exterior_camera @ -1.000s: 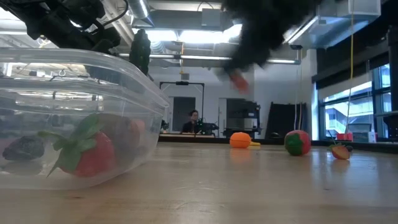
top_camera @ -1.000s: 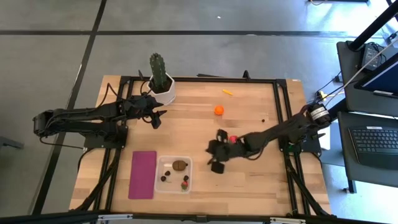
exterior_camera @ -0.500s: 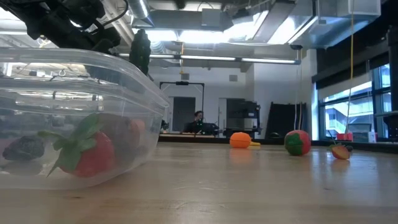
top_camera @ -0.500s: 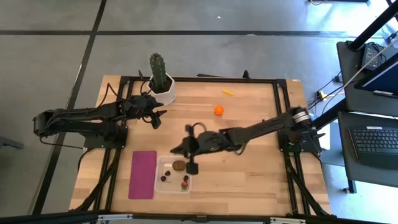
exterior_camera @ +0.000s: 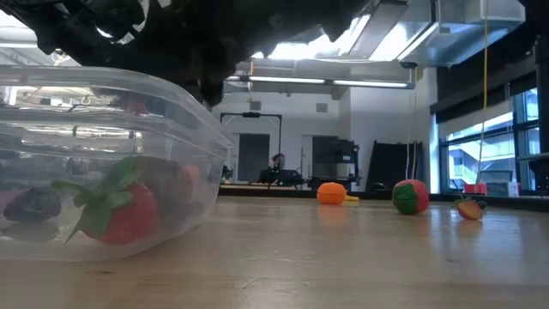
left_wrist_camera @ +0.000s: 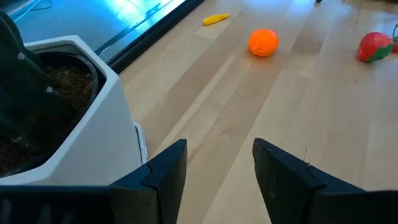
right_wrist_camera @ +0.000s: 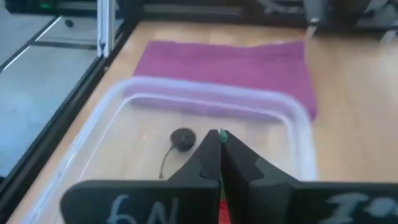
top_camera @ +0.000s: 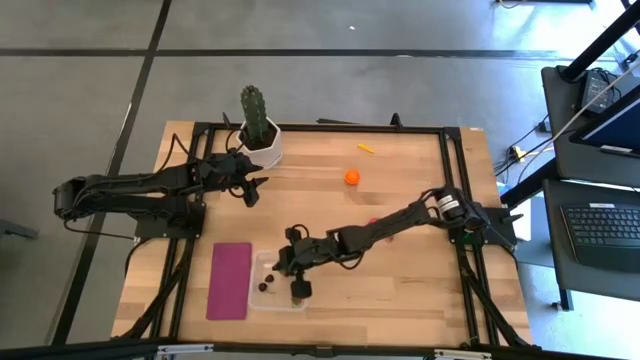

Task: Pick and placing Produce into tupperware
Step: Put the strawberry into the transparent bin

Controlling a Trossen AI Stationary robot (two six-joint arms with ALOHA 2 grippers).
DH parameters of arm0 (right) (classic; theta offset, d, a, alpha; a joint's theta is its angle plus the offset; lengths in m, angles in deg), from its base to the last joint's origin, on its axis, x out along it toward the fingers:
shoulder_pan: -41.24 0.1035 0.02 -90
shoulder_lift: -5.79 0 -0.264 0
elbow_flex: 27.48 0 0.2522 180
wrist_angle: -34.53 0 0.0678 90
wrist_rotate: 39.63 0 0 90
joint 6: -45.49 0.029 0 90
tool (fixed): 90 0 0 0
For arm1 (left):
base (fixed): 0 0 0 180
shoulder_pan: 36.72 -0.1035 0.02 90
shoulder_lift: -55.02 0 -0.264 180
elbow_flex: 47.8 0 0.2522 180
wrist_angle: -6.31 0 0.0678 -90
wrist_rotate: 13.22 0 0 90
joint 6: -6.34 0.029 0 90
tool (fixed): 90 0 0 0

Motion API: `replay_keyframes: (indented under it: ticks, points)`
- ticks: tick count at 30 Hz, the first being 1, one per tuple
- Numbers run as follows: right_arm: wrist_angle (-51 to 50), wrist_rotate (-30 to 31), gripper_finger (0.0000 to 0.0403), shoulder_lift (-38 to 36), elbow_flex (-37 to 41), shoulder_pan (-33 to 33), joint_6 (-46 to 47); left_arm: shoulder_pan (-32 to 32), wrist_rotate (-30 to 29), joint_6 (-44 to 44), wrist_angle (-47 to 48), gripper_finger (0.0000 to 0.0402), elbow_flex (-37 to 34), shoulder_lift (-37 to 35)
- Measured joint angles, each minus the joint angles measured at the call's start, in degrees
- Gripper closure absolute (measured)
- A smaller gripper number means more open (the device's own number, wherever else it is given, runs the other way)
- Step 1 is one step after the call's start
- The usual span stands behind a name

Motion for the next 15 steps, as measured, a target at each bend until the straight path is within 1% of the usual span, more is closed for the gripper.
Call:
replay_keyframes:
  ticks: [7,15]
  points:
    - [-0.34,-0.04,0.0399,2.09,0.0,0.59,1.22,-0.01,0.0,0.0,0.01,0.0225,0.0,0.02]
    - [-0.37,-0.02,0.0398,2.39,0.0,0.59,1.14,-0.01,0.0,0.0,0.0,0.0225,0.0,0.02]
